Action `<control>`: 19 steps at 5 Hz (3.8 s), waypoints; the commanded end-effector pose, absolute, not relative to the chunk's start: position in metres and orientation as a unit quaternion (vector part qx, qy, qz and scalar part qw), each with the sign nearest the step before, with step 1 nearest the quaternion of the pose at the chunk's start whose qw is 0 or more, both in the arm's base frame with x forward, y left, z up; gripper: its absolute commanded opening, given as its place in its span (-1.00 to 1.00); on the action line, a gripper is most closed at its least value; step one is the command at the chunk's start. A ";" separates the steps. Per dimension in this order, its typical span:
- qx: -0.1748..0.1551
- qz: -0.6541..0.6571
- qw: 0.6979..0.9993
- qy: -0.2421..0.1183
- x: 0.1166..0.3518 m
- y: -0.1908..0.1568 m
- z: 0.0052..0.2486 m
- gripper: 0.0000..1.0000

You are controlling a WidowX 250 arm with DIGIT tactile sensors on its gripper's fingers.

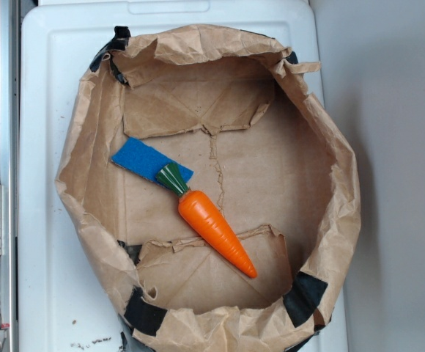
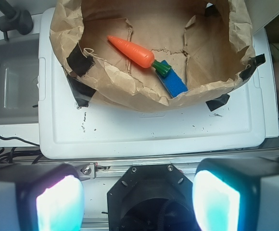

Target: Grab the blue sponge.

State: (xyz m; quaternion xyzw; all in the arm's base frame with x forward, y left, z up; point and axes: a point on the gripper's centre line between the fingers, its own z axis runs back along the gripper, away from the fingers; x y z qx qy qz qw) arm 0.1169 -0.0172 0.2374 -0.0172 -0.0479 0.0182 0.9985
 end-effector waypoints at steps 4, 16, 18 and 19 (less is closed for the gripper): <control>-0.030 -0.012 0.997 -0.072 0.260 -0.005 0.181 1.00; 0.011 -0.197 0.978 -0.073 0.224 0.033 -0.010 -1.00; -0.106 -0.138 0.981 -0.088 0.250 -0.010 0.093 -1.00; -0.124 -0.108 0.982 -0.091 0.259 -0.015 0.144 -1.00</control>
